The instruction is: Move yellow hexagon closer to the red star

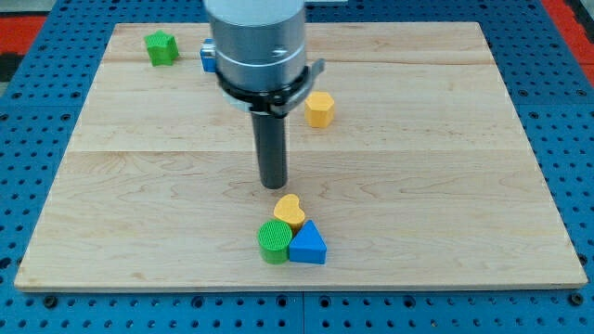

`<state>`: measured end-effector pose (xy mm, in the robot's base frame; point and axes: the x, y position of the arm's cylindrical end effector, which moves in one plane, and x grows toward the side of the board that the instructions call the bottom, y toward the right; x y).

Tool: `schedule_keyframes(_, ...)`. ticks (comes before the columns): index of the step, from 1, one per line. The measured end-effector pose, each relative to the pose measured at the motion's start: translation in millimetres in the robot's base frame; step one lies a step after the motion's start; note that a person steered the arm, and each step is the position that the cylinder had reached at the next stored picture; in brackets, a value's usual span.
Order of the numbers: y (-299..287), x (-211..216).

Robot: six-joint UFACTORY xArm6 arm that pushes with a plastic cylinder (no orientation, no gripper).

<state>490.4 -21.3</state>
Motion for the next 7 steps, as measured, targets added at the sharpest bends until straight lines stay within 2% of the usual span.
schedule_keyframes(1,12,26)
schedule_keyframes(2,12,34)
schedule_keyframes(5,-6,-31)
schedule_keyframes(7,-12,-38)
